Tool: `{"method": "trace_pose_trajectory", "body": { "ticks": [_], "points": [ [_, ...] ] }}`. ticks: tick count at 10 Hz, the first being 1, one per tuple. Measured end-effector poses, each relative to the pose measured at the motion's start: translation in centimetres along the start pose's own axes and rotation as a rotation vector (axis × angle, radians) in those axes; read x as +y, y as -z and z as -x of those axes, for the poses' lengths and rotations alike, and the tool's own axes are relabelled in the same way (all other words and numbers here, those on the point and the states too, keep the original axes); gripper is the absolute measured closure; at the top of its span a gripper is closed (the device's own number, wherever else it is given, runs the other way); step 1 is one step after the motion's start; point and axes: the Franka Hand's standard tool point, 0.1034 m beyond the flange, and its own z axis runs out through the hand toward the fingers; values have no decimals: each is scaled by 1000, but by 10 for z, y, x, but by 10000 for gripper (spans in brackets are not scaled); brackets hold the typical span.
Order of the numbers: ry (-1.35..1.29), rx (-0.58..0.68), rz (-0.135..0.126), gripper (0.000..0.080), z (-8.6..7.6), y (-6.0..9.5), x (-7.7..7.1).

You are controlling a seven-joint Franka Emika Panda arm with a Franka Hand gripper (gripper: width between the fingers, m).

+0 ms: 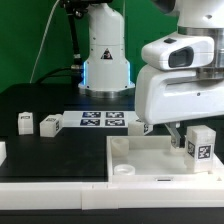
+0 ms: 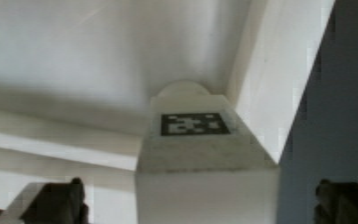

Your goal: Assemble one leg

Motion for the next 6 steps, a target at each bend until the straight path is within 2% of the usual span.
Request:
{"method": "trace_pose_trajectory", "body": {
  "ticks": [2,4,6],
  "points": [
    [-1,0,0,177,0,0,0],
    [-24,0,-1,510,0,0,0],
    [-56,-1,-1,509,0,0,1]
  ]
}}
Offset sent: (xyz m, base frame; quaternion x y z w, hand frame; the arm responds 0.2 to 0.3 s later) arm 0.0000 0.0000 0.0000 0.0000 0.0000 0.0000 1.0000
